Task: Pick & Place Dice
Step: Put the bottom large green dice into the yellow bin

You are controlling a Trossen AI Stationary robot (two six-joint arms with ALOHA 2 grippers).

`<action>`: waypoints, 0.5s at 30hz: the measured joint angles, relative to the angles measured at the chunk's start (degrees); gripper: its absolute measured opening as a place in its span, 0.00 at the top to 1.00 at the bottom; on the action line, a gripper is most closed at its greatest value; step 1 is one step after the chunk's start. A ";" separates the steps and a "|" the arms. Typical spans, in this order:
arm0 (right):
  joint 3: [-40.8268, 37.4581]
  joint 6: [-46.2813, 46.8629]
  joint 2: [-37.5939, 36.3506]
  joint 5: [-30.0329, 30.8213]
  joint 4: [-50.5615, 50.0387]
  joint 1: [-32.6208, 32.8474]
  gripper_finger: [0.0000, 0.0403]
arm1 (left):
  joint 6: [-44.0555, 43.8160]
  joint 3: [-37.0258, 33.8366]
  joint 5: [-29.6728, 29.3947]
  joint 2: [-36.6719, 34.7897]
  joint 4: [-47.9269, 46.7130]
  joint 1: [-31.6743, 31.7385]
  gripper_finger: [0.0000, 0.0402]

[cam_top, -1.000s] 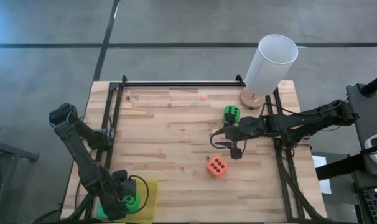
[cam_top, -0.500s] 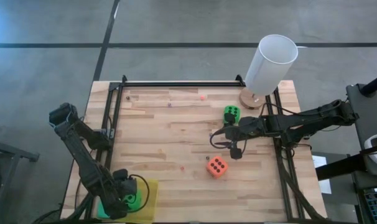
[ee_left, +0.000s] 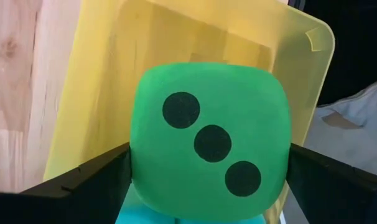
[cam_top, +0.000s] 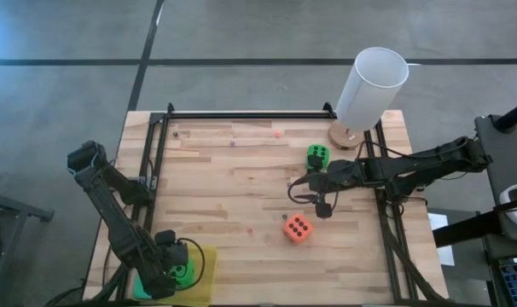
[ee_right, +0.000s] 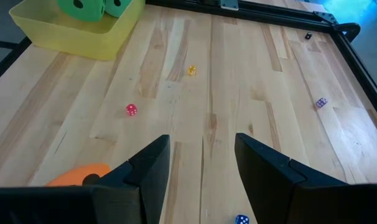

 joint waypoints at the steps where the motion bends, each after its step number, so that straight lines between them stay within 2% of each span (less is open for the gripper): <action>1: 0.00 0.00 0.00 0.02 0.00 0.00 0.55 | 0.05 0.00 -0.01 0.00 0.10 0.00 0.04; 8: 0.00 0.00 0.00 0.00 0.00 0.00 0.55 | 1.04 0.00 0.21 0.00 0.51 0.00 0.09; 12: 0.00 0.00 0.00 0.00 0.02 0.00 0.55 | 0.49 0.00 0.18 0.00 -0.87 0.20 0.02; 15: 0.00 0.00 0.00 0.01 0.01 0.00 0.55 | 0.91 0.00 0.12 0.00 -0.90 0.22 0.04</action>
